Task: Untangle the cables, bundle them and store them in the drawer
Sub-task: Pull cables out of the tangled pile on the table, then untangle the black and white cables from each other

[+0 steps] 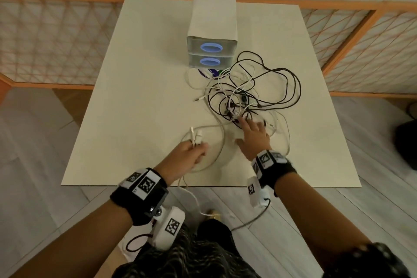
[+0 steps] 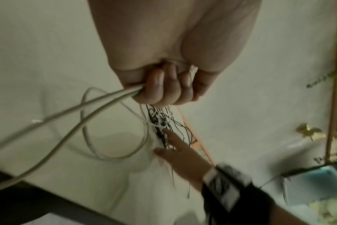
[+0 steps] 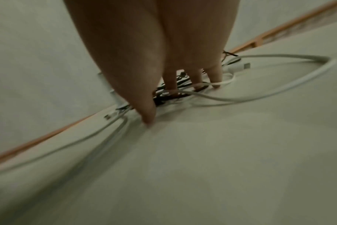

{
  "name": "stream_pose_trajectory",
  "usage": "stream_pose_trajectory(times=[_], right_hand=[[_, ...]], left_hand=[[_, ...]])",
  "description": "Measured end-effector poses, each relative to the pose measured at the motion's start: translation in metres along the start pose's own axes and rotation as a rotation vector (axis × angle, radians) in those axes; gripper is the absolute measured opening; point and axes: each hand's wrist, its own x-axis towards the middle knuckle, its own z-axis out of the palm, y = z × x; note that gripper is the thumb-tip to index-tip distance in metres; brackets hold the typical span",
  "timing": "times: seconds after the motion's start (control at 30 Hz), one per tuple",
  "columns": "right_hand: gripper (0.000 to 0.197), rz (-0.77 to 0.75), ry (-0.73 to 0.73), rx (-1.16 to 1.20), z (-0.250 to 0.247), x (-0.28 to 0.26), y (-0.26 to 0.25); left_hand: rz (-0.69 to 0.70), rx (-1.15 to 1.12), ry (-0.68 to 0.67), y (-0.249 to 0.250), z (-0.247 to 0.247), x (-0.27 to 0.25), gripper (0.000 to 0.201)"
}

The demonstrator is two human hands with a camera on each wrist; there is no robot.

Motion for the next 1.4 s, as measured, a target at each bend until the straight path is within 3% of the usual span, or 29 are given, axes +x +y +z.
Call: stream_pose_trajectory(times=[0.1,0.27,0.33,0.47,0.53,0.6,0.77,0.9,1.0,1.07,1.2,1.23,1.33,1.4], right_hand=[[0.053,-0.161,0.139,-0.007,0.025,-0.029,0.004],[0.047,-0.326,0.311,-0.039,0.043,-0.057,0.032],[0.043,-0.344,0.335,-0.02,0.036,-0.051,0.042],[0.03,-0.201,0.395,-0.042,0.017,-0.037,0.045],[0.025,-0.257,0.442,0.001,0.011,-0.033,0.036],[0.022,-0.286,0.396,0.077,0.006,-0.022,0.026],[0.031,-0.158,0.216,0.041,0.005,0.007,0.012],[0.029,-0.172,0.19,-0.167,0.005,0.016,0.009],[0.026,-0.271,0.263,-0.275,-0.005,0.018,0.011],[0.025,-0.328,0.337,-0.136,-0.017,0.017,0.01],[0.012,-0.374,0.457,0.452,-0.067,0.001,-0.01],[0.011,-0.388,0.46,0.498,-0.081,-0.005,-0.014],[0.007,-0.453,0.382,0.569,-0.109,-0.024,-0.025],[0.012,-0.5,0.317,0.672,-0.116,-0.037,-0.031]], left_hand=[[0.006,-0.101,0.07,0.004,-0.005,0.009,0.032],[0.005,-0.041,0.117,-0.003,0.001,0.027,0.031],[0.026,0.051,0.111,-0.007,0.004,0.036,0.028],[0.085,0.266,0.053,-0.013,0.014,0.05,0.028],[0.065,0.329,0.001,-0.016,0.02,0.055,0.033],[0.016,0.365,-0.06,-0.02,0.025,0.059,0.036],[-0.009,0.4,-0.137,-0.029,0.036,0.064,0.034],[0.014,0.227,-0.058,-0.016,0.039,0.06,0.03],[0.101,0.143,0.07,-0.004,0.039,0.059,0.024],[0.175,0.083,0.14,0.007,0.038,0.059,0.017],[0.283,-0.093,0.189,0.033,0.04,0.063,0.015],[0.303,-0.096,0.194,0.041,0.042,0.064,0.014],[0.368,-0.057,0.223,0.064,0.052,0.068,0.037],[0.481,-0.021,0.201,0.077,0.055,0.069,0.028]])
